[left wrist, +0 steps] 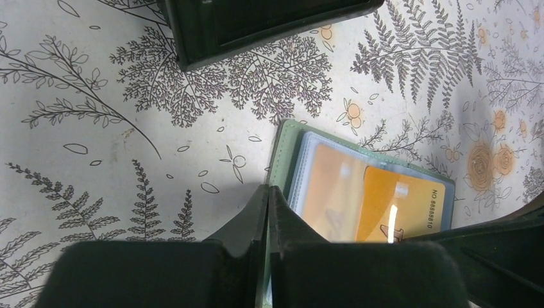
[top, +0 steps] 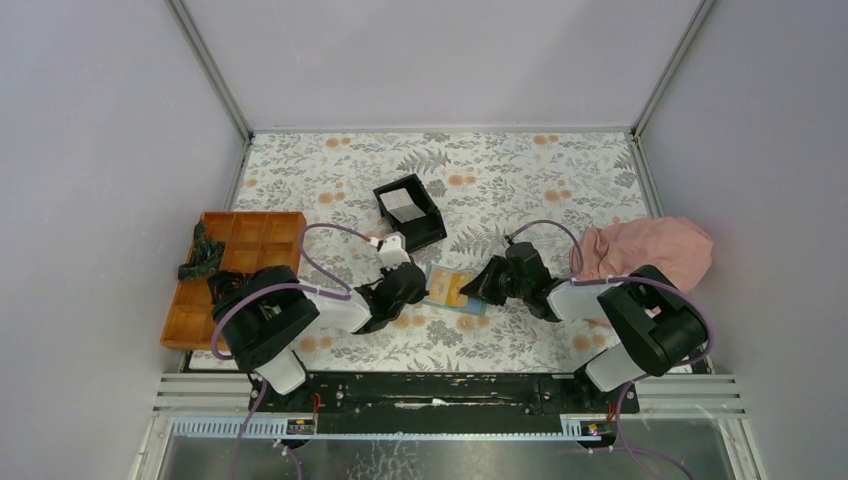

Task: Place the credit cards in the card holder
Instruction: Insert the credit card into the card holder.

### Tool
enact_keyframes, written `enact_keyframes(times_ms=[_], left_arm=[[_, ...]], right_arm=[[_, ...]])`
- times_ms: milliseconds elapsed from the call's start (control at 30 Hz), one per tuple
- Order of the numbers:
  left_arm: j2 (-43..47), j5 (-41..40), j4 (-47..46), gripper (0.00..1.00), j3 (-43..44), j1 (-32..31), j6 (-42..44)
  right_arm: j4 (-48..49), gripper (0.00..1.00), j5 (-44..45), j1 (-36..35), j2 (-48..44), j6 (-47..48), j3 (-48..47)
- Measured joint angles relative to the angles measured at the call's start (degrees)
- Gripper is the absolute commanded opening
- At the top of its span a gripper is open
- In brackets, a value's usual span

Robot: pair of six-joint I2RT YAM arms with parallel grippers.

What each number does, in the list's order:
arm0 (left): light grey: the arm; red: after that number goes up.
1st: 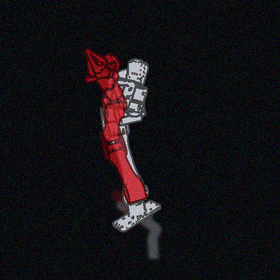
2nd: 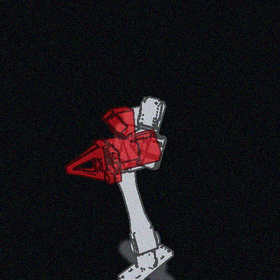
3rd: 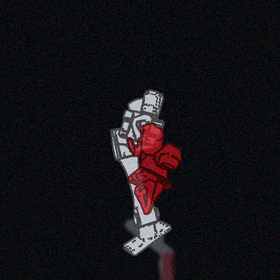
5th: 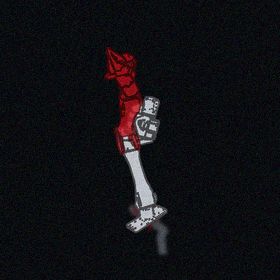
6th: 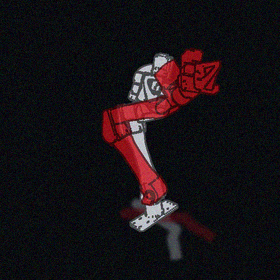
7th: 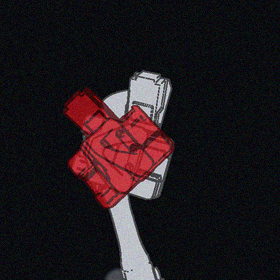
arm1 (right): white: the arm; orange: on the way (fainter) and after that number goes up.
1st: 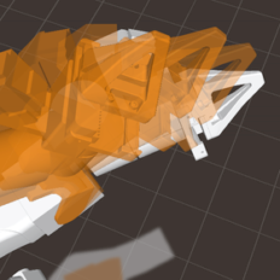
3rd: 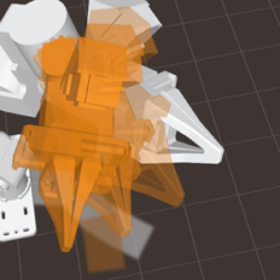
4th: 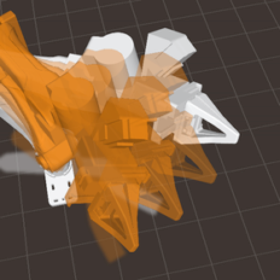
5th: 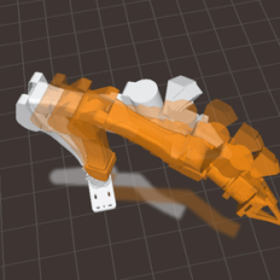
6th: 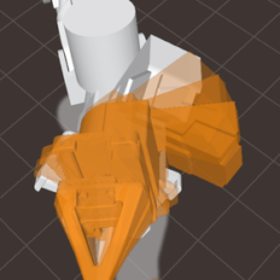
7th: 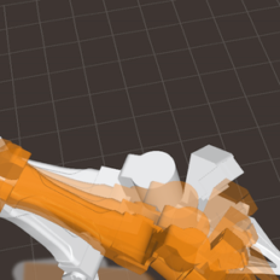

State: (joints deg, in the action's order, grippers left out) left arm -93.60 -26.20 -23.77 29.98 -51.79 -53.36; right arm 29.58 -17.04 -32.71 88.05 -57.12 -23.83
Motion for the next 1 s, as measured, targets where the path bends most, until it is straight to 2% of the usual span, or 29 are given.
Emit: enact_keyframes(times_ms=[200,1000], left_arm=[[-0.3,-0.8,-1.7,0.03,-0.8,-0.4,-1.2],[-1.0,-4.1,-2.3,0.02,-0.8,-2.2,-2.5]], right_arm=[[-1.9,0.0,1.5,-0.4,-2.6,-0.7,0.9],[1.5,0.0,1.5,-1.0,0.6,-2.4,0.8]])
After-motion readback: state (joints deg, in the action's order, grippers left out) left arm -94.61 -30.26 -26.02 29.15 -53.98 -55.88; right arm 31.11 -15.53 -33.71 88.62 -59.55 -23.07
